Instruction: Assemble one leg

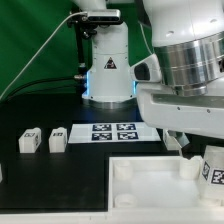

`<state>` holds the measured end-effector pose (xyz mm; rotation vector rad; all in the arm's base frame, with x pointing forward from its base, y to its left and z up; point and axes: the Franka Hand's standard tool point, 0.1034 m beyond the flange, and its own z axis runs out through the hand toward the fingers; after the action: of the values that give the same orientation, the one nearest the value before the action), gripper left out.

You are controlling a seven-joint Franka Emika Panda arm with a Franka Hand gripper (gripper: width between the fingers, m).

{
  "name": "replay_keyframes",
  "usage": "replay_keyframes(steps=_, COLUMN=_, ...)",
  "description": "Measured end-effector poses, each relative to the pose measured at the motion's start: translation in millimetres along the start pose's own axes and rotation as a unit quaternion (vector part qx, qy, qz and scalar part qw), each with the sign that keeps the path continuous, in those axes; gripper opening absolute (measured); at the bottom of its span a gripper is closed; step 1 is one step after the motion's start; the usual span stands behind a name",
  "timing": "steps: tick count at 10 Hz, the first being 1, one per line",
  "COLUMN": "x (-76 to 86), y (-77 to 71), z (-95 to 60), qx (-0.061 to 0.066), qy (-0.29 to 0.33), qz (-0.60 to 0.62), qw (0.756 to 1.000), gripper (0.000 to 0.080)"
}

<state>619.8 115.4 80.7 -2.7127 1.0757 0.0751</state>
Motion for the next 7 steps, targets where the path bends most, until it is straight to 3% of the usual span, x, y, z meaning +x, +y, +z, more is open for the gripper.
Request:
replay_keyframes(steps=1, x=-0.9, y=0.7, z=0.0, qx=-0.007, qy=-0.001, qz=-0.078, qw=0.997, gripper=0.0649)
replay_keyframes(steps=2, x=-1.4, y=1.3, z=-1.7, qx=-0.033, qy=-0.003, qz=-0.187, qw=0.982, gripper=0.0649)
replay_keyframes(steps=5, x=7.5, y=5.8, z=-0.3, qx=-0.036, qy=-0.007, qz=-0.387, qw=0.921, gripper=0.0649)
replay_keyframes(steps=6, x=6.8, y=5.2, z=-0.2, qx=-0.036, qy=-0.007, qz=-0.385, qw=0.922, gripper=0.0552)
replay_keyframes(steps=7, x=6.7, y=5.0, z=-0.2, qx=-0.035, qy=-0.007, qz=-0.376, qw=0.926, gripper=0.0552)
